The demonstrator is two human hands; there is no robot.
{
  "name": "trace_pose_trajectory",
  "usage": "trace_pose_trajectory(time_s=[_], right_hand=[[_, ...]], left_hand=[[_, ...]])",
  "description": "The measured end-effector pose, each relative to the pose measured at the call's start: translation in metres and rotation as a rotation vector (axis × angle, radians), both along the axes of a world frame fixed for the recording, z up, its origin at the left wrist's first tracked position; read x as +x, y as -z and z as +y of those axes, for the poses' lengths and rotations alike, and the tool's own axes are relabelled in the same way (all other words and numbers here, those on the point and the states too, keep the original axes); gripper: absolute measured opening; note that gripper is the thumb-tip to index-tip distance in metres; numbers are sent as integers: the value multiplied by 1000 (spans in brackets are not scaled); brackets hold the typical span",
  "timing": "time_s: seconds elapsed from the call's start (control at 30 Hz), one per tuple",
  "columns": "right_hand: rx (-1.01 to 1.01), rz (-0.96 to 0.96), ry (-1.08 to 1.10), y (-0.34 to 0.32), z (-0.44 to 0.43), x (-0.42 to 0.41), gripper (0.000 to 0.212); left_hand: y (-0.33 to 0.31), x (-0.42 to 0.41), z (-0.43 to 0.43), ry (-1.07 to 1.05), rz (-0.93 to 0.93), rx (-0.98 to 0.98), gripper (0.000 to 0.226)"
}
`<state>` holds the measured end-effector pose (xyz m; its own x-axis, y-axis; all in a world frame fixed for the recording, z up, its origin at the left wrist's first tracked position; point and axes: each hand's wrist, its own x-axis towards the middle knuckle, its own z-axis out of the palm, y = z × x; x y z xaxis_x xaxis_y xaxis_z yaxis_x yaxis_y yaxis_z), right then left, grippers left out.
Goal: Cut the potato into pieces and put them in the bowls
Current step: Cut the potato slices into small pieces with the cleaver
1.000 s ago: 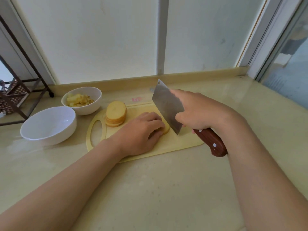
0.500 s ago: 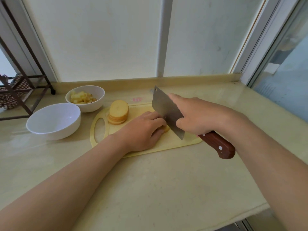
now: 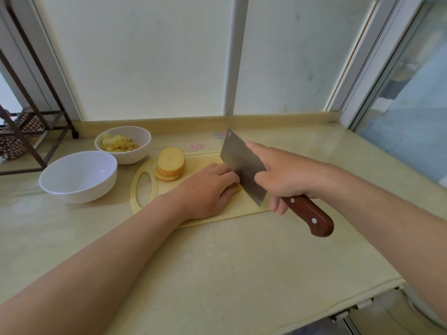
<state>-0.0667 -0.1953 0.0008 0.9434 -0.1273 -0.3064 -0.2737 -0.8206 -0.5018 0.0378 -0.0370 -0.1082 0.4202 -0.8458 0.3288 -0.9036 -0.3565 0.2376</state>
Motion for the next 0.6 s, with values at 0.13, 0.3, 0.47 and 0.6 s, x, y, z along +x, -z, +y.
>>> trace_pose_trajectory(time_s=[0.13, 0.3, 0.47, 0.6], right_hand=[[-6, 8, 7, -1, 3, -3, 82], [-41, 40, 6, 5, 3, 0, 85], [-56, 61, 19, 12, 10, 7, 87], [-25, 35, 34, 16, 7, 16, 90]], left_hand=[[0, 0, 0, 11, 3, -21, 24], [3, 1, 2, 32, 19, -94, 19], [6, 3, 2, 40, 19, -174, 15], [4, 0, 2, 44, 8, -192, 13]])
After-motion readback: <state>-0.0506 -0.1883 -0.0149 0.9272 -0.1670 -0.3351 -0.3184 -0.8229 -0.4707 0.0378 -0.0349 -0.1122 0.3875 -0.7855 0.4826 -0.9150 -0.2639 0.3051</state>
